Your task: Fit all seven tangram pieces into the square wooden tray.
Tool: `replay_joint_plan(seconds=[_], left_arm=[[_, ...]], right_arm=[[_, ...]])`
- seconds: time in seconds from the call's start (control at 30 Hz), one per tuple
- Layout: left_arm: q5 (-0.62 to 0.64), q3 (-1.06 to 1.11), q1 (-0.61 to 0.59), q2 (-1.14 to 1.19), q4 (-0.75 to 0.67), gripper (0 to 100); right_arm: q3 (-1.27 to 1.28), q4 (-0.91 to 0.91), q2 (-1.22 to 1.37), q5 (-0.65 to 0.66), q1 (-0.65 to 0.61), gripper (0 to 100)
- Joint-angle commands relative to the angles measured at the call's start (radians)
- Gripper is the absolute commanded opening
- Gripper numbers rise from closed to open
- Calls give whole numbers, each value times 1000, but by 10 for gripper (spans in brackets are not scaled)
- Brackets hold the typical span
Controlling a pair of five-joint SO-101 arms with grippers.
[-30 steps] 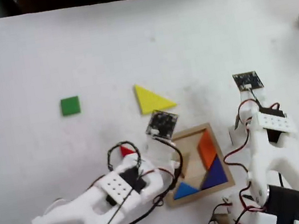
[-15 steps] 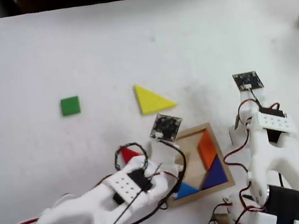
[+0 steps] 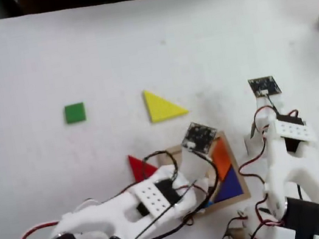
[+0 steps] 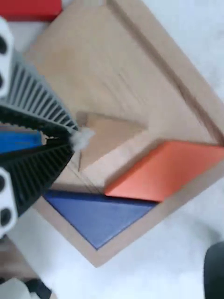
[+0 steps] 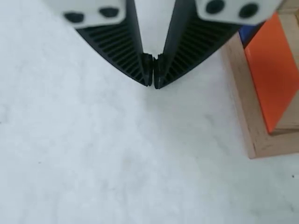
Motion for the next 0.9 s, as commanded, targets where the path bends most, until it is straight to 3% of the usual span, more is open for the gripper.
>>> replay_joint_plan(seconds=[0.0, 0.13, 0.4, 0.67, 0.87], left_arm=[[12, -80, 25, -1, -25, 23], [17, -80, 18, -8, -23, 23], [18, -58, -271, -94, -11, 23], [12, -100, -219, 91, -6, 23], [-34, -166, -170, 130, 124, 23]], right_arm=[[-2, -12, -36, 8, -5, 18], [-2, -12, -36, 8, -7, 18], [-2, -12, -36, 8, -5, 18], [-2, -10, -38, 8, -2, 18], [-2, -8, -41, 9, 15, 18]])
